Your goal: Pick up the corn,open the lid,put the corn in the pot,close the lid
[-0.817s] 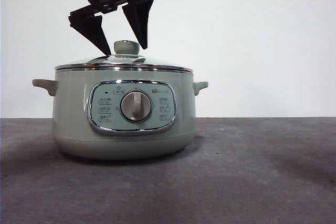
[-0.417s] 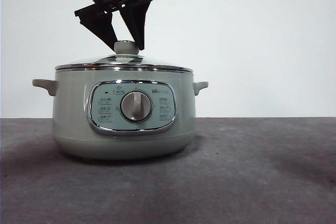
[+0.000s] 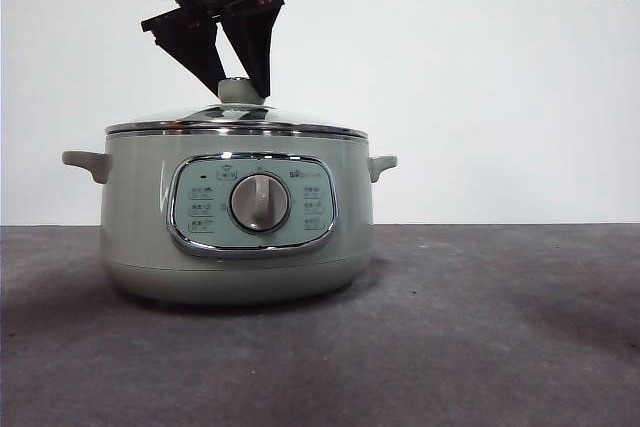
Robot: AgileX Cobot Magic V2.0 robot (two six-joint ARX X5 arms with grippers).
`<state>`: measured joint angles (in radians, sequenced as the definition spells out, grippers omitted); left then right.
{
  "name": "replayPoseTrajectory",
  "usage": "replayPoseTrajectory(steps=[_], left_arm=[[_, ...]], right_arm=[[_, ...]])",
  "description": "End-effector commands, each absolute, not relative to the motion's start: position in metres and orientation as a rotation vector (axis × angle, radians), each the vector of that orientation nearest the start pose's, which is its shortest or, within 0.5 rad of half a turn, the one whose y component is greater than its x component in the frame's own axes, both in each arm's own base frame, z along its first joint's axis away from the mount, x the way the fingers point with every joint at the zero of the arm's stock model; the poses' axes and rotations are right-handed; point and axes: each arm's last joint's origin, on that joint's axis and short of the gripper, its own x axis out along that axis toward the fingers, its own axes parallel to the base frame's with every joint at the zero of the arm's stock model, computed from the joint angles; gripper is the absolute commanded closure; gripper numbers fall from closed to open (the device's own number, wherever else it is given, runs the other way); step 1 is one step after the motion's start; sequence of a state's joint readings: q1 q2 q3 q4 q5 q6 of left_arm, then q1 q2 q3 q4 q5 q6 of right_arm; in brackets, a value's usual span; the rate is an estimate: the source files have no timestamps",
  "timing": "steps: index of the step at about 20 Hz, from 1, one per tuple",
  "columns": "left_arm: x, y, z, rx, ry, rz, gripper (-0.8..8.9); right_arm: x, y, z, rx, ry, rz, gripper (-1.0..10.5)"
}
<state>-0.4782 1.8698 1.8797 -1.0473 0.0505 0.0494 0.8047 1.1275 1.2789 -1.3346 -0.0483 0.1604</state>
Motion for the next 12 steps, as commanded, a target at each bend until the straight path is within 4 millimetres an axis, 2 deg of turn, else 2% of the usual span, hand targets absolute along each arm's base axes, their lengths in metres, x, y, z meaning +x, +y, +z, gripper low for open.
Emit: replayPoseTrajectory(steps=[1, 5, 12], left_arm=[[0.353, -0.185, 0.319, 0.283, 1.058, -0.508, 8.22], [0.349, -0.183, 0.327, 0.281, 1.032, -0.512, 8.22], [0.33, -0.172, 0.361, 0.276, 0.937, -0.52, 8.22]], right_arm=[[0.122, 0.128, 0.349, -0.317, 1.173, 0.651, 9.6], [0.124, 0.131, 0.35, -0.299, 1.135, 0.646, 9.6], [0.137, 0.142, 0.351, -0.21, 1.067, 0.596, 9.6]])
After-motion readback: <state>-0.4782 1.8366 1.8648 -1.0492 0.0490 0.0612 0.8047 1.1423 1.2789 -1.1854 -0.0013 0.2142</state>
